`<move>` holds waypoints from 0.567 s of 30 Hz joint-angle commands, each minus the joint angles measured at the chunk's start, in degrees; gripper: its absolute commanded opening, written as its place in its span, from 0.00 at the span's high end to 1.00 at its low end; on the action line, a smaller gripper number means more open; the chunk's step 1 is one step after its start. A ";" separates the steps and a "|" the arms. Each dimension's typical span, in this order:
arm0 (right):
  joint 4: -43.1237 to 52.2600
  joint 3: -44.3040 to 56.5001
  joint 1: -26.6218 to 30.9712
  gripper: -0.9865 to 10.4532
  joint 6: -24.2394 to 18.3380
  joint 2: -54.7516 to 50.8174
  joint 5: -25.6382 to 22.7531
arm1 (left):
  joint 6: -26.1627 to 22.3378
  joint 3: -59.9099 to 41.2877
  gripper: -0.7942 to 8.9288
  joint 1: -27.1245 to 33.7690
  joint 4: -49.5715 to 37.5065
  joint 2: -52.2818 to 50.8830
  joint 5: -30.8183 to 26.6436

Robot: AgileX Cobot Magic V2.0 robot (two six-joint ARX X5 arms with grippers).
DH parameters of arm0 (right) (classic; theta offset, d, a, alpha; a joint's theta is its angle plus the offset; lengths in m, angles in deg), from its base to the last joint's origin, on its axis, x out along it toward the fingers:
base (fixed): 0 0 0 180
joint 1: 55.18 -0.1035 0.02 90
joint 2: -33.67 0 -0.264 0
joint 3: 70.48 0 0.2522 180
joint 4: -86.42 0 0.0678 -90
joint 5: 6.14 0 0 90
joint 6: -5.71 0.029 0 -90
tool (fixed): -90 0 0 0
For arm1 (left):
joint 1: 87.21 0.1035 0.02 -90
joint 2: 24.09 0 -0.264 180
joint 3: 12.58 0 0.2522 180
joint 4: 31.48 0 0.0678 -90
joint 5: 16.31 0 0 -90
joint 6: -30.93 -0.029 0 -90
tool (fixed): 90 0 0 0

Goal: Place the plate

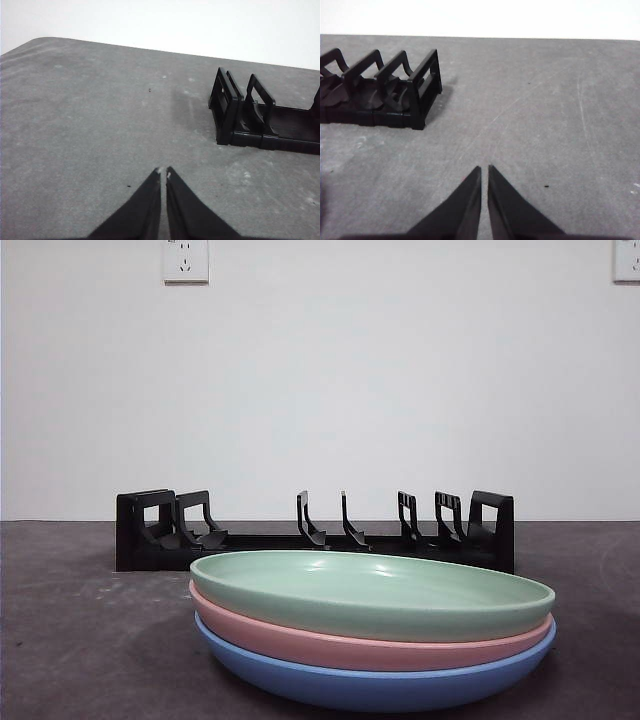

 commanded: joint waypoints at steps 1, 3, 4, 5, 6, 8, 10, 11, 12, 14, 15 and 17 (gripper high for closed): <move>1.97 1.07 0.11 0.89 -0.52 -0.17 -0.20 | -0.55 -1.14 0.90 -0.02 0.24 -0.09 -0.15; 2.89 1.42 0.11 0.89 -0.50 -0.17 -0.24 | -0.55 -1.14 0.90 -0.02 0.24 -0.09 -0.15; 2.84 1.44 0.11 0.89 -0.48 -0.17 -0.24 | -0.55 -1.14 0.90 -0.02 0.24 -0.09 -0.15; 2.89 1.44 0.11 0.89 -0.48 -0.17 -0.24 | -0.55 -1.14 0.90 -0.02 0.24 -0.09 -0.15; 2.89 1.44 0.11 0.89 -0.48 -0.17 -0.24 | -0.55 -1.14 0.90 -0.02 0.24 -0.09 -0.15; 2.99 1.44 0.11 0.89 -0.48 -0.17 -0.24 | -0.55 -1.14 0.90 -0.02 0.24 -0.09 -0.15; 3.45 1.44 0.11 0.89 -0.48 -0.17 -0.24 | -0.55 -1.14 0.90 -0.02 0.24 -0.09 -0.15; 3.69 1.44 0.09 0.89 -0.48 -0.17 -0.24 | -0.55 -1.14 0.90 -0.02 0.24 -0.09 -0.15; 3.74 1.44 0.09 0.89 -0.48 -0.17 -0.24 | -0.55 -1.14 0.90 -0.02 0.24 -0.09 -0.15; 3.72 1.44 0.09 0.89 -0.48 -0.17 -0.24 | -0.55 -1.14 0.90 -0.02 0.24 -0.09 -0.15; 3.69 1.44 0.09 0.89 -0.48 -0.17 -0.24 | -0.55 -1.14 0.90 -0.02 0.24 -0.09 -0.15; 3.69 1.44 0.09 0.89 -0.48 -0.17 -0.24 | -0.55 -1.14 0.90 -0.02 0.24 -0.09 -0.15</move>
